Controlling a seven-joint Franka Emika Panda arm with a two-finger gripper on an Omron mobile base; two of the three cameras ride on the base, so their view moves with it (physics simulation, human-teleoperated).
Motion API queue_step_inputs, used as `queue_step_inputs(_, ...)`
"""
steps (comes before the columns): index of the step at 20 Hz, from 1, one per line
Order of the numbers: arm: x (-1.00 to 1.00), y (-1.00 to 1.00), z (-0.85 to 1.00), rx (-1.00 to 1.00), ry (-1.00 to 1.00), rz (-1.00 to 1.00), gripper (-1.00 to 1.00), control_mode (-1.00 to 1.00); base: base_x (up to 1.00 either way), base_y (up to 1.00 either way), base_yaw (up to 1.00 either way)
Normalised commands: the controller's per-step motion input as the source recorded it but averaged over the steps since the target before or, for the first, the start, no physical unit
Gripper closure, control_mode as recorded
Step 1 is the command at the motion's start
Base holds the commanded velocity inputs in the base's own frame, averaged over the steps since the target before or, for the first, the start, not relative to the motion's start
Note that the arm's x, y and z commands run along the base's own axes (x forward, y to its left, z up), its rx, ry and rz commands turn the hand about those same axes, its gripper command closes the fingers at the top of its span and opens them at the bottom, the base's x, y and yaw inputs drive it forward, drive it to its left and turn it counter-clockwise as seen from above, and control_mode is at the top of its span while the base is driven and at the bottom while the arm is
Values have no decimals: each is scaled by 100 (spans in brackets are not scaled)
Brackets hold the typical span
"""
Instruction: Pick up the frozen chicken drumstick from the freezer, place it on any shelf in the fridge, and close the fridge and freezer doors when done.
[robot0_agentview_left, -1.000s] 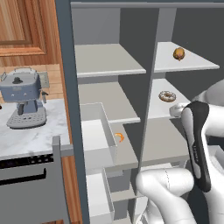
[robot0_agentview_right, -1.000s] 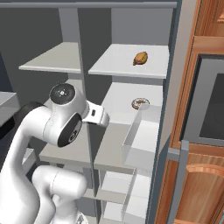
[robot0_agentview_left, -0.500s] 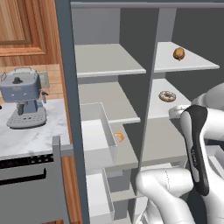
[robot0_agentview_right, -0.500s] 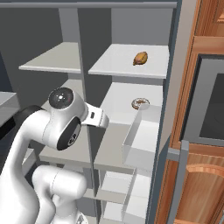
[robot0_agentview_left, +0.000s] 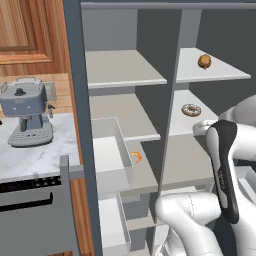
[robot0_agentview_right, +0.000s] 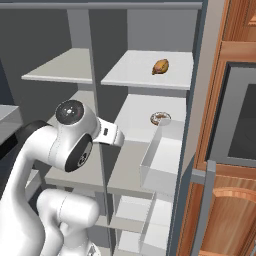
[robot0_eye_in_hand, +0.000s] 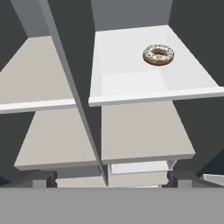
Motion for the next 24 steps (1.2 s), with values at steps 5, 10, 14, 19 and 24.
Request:
queue_step_inputs(5,0,0,0,0,0,0,-100,-100,0,0,0)
queue_step_inputs(10,-2,0,0,0,0,0,-100,100,-6,-1,0)
queue_step_inputs(14,0,0,0,0,0,0,-100,100,-20,-4,0)
queue_step_inputs(19,0,0,0,0,0,0,-100,100,-34,-13,0)
queue_step_inputs(24,0,0,0,0,0,0,-100,100,-45,-28,0)
